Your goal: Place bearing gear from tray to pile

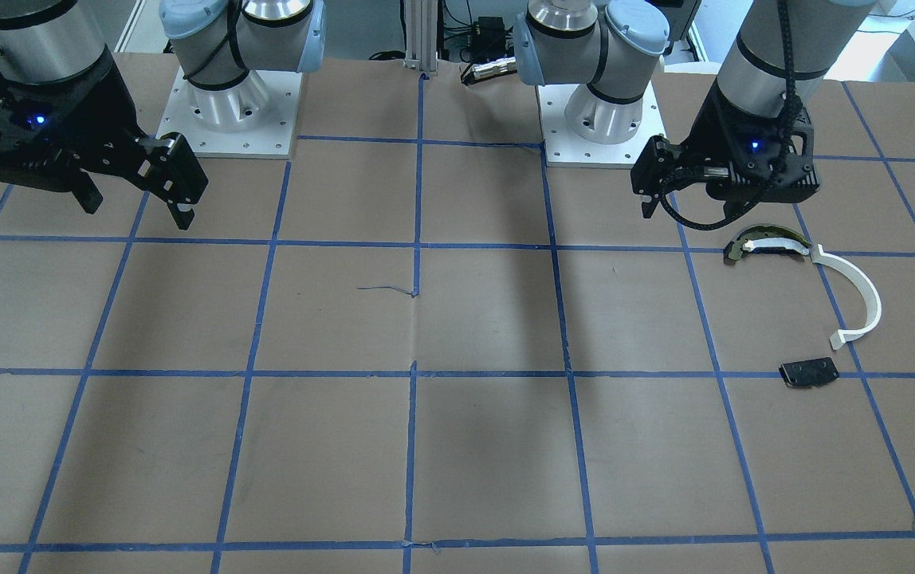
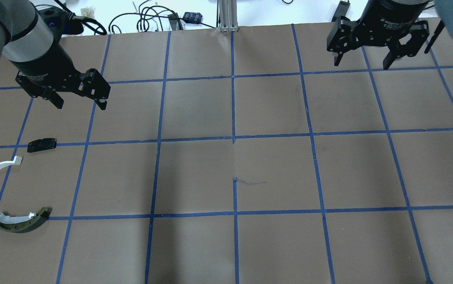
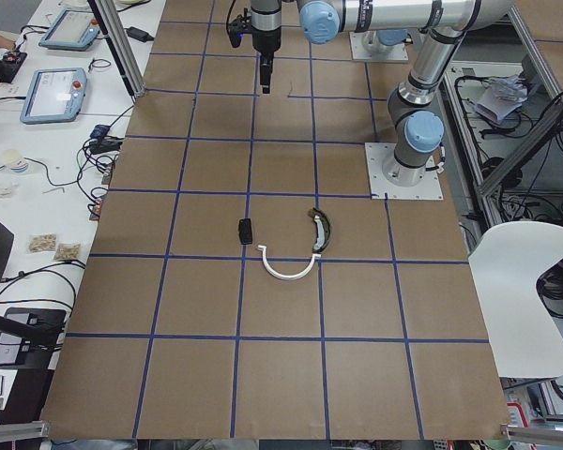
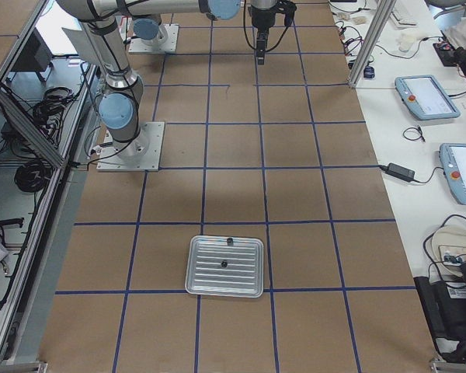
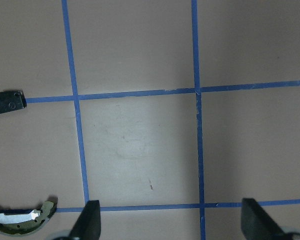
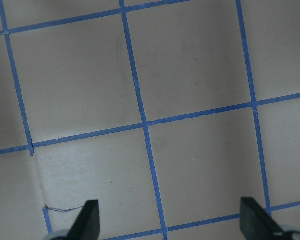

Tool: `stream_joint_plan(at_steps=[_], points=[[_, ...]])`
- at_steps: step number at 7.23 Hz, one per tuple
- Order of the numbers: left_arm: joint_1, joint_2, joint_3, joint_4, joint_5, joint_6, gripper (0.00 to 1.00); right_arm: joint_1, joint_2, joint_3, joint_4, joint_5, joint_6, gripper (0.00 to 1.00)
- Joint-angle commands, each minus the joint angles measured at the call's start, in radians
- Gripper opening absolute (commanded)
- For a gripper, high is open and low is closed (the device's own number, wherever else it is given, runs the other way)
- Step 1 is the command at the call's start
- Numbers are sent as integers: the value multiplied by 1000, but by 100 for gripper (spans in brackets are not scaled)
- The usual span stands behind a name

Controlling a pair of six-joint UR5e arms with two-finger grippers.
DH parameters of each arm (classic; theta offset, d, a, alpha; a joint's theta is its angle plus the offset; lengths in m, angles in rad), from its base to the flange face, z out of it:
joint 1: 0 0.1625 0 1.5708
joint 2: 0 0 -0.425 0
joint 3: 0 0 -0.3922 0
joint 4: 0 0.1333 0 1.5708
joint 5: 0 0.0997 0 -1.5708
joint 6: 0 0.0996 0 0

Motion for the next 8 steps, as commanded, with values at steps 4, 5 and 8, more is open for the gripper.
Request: stream_joint_plan(at_steps=[4,5,8], points=[[-1,-1,2,0,-1,-3,100,-3,3,3,10,-79,-128,100],[-1,-4,2,-2,-1,-5,100,-27,3,6,17,-94,-265,100],[-4,1,4,-2,-12,-5,100,-263,-2,8,93,-202,-566,100]])
